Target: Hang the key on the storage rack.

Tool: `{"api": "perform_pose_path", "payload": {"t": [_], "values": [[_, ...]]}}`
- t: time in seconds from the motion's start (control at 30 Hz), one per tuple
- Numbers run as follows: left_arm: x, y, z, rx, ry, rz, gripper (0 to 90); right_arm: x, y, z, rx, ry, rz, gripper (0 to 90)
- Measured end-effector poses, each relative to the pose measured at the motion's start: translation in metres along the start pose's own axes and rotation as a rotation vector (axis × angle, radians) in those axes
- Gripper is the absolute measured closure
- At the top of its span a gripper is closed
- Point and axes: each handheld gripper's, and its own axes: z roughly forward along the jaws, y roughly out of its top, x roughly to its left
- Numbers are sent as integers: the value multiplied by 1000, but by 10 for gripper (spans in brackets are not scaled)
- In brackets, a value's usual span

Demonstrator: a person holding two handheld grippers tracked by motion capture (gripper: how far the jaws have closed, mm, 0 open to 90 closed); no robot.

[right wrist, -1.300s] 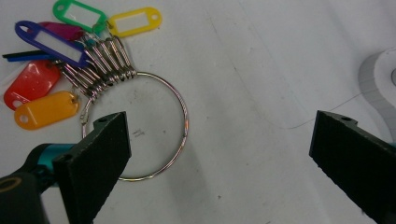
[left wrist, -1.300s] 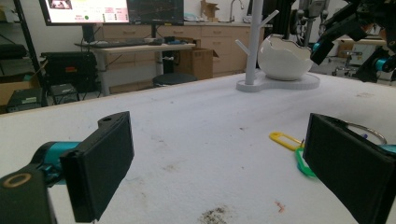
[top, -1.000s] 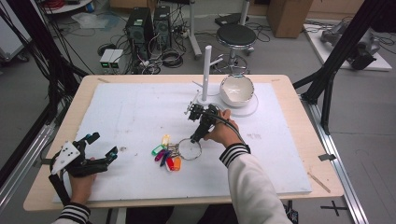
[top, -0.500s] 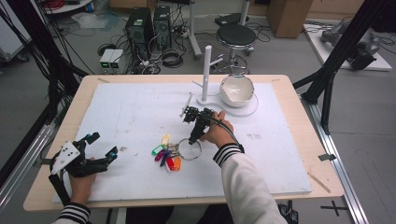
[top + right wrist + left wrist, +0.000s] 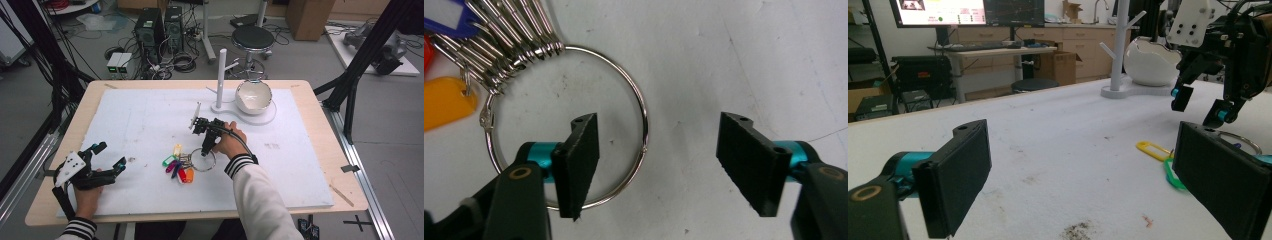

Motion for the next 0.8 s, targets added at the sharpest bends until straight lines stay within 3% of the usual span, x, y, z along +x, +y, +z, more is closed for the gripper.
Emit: {"api": "perform_pose_path", "payload": {"t": [0.4,0.73,0.8], "values": [[0,0,0,1,1,1,91,2,-1,1,31,-19,-18,504],[0,0,0,-1,2,1,91,4,0,3,44,-3,-31,623],[0,0,0,1,1,1,91,4,-1,2,49,5,-12,645]]}}
